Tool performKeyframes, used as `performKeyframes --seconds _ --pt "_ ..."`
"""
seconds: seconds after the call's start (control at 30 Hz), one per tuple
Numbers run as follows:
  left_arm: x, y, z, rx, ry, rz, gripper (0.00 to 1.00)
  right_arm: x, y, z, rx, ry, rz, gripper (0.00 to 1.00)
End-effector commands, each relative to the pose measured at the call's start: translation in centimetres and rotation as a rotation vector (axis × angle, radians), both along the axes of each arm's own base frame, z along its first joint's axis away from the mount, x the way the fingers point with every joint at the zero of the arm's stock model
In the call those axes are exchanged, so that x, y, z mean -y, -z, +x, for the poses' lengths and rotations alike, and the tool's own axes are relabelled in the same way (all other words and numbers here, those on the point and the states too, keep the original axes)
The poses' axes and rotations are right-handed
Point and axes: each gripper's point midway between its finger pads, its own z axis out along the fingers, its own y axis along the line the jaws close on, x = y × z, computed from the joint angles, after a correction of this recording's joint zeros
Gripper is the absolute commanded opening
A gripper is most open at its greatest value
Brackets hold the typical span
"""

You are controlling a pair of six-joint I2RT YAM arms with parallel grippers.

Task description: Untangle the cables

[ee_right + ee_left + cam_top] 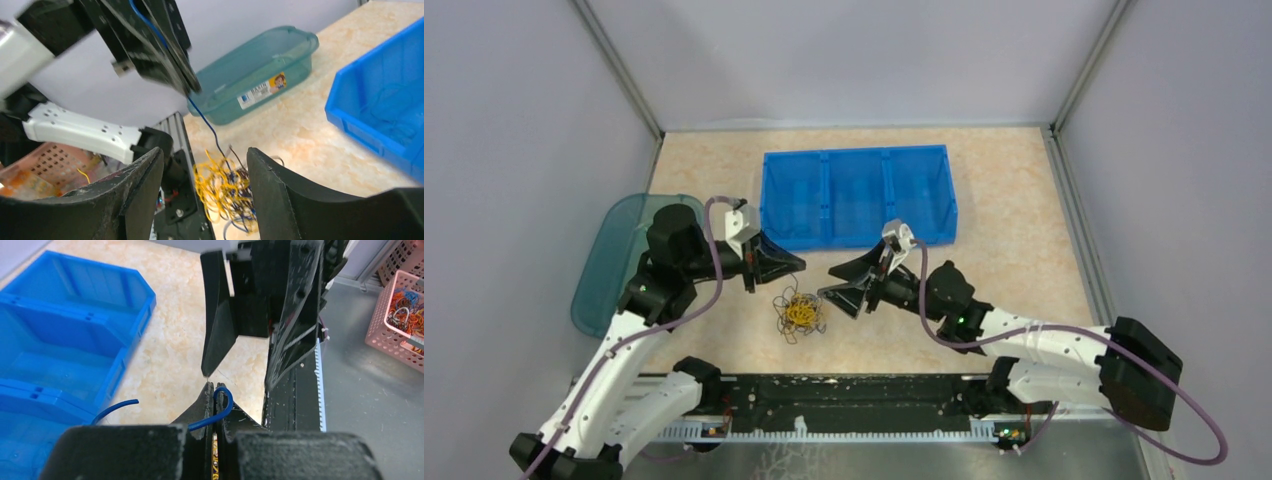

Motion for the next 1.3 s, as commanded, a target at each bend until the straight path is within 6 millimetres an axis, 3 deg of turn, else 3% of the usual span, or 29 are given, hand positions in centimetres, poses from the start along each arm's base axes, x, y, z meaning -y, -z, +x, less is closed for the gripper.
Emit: performKeyframes --seconds 0.0,0.27,0.47,0.7,0.97,1.27 --pt "0.3 -3.9 -0.2 0.058 0.005 -0.066 0.0 -0.4 -0.4 -0.2 0.098 -0.023 -0.017 0.63" --pt "0.5 -4.9 -0.3 0.04 0.005 -0.085 0.0 -4.4 -3.0 0.5 0.185 -0.087 0.012 0.64" --pt "0.6 -5.5 -0.4 0.032 0.009 -0.096 0.0 -6.8 -2.0 1.5 0.162 -0.101 0.004 0.61" --pt "0.8 -7.7 -0.4 0.049 0.008 -0.133 0.0 -8.2 1.3 2.7 0.091 -0.082 -0.031 0.46" --pt "1.1 -11.4 -0.3 0.096 0.023 -0.179 0.0 -8.6 5.5 3.6 0.028 -0.042 -0.086 0.44" --pt "0.8 -18.8 -0.1 0.297 0.002 -0.262 0.0 -7.8 9.6 3.9 -0.041 -0.003 -0.118 0.43"
